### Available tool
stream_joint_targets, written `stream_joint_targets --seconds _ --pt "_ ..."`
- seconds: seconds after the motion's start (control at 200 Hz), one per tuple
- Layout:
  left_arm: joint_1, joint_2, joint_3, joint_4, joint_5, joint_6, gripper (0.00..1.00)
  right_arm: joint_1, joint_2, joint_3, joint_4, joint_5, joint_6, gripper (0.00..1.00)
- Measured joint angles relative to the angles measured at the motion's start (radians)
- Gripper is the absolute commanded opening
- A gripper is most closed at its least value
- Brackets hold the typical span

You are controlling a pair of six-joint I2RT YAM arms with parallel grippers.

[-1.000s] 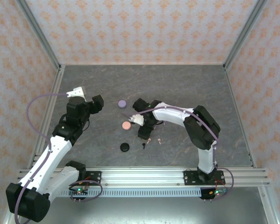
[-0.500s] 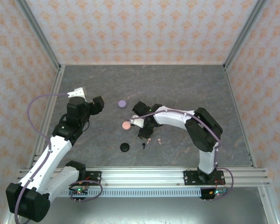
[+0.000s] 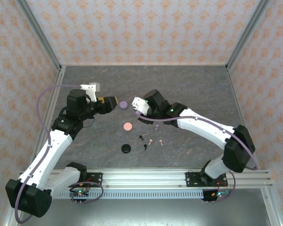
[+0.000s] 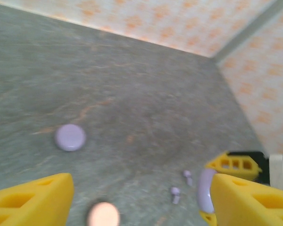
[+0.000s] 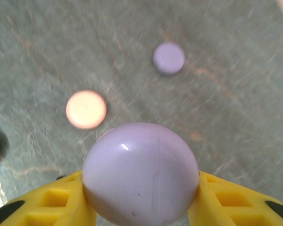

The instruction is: Insert the wireless bluetooth earbuds into the charging case

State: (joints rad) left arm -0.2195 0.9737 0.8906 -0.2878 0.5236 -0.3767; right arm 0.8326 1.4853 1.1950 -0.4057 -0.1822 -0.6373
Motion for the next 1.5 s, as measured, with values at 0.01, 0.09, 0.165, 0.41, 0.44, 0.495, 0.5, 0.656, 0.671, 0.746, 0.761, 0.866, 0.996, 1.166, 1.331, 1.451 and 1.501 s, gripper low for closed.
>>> stream_joint_targets --seconds 0.01,0.09,0.165,0.41,0.44,0.495,0.5,0.656,0.671,0.746,0.761,0.866,0.996,1.166,1.331,1.451,1.501 --pt "0.0 0.003 0.004 0.001 0.017 -0.001 0.75 0.0 -0.006 0.0 0.004 0.0 -0.002 0.46" --pt "0.0 0.021 0.029 0.009 0.127 -0.015 0.75 0.0 -0.04 0.0 0.031 0.0 -0.01 0.46" --pt "0.0 0.034 0.042 0.018 0.218 -0.025 0.74 0.0 -0.06 0.0 0.051 -0.001 -0.016 0.46" --pt "-0.03 0.07 0.069 0.031 0.369 -0.045 0.73 0.0 -0.076 0.028 0.093 -0.027 -0.019 0.47" --pt "-0.037 0.077 0.072 0.032 0.377 -0.045 0.73 0.0 -0.077 0.032 0.097 -0.031 -0.019 0.47" --pt "-0.053 0.094 0.077 0.034 0.386 -0.05 0.71 0.0 -0.08 0.036 0.106 -0.04 -0.019 0.47" --pt "-0.053 0.095 0.077 0.035 0.386 -0.051 0.71 0.0 -0.08 0.037 0.108 -0.042 -0.019 0.47" --pt "-0.096 0.153 0.078 0.06 0.386 -0.079 0.67 0.0 -0.088 0.049 0.116 -0.064 -0.019 0.47" --pt "-0.098 0.159 0.078 0.063 0.386 -0.08 0.67 0.0 -0.089 0.049 0.117 -0.067 -0.019 0.47" --pt "-0.112 0.182 0.078 0.083 0.385 -0.101 0.64 0.0 -0.093 0.049 0.117 -0.073 -0.019 0.47" --pt "-0.115 0.186 0.078 0.085 0.385 -0.102 0.64 0.0 -0.093 0.049 0.117 -0.073 -0.019 0.47" --pt "-0.123 0.206 0.078 0.109 0.381 -0.124 0.62 0.0 -0.093 0.049 0.118 -0.079 -0.019 0.47" --pt "-0.132 0.229 0.08 0.138 0.381 -0.139 0.56 0.0 -0.093 0.049 0.118 -0.08 -0.019 0.47" --pt "-0.141 0.244 0.09 0.148 0.381 -0.148 0.43 0.0 -0.093 0.049 0.116 -0.08 -0.019 0.47" --pt "-0.142 0.244 0.092 0.146 0.385 -0.14 0.31 0.0 -0.093 0.049 0.114 -0.08 -0.019 0.48" --pt "-0.147 0.244 0.1 0.141 0.386 -0.124 0.24 0.0 -0.093 0.051 0.107 -0.079 -0.014 0.51" --pt "-0.147 0.244 0.104 0.137 0.388 -0.115 0.22 0.0 -0.093 0.057 0.101 -0.078 -0.014 0.54"
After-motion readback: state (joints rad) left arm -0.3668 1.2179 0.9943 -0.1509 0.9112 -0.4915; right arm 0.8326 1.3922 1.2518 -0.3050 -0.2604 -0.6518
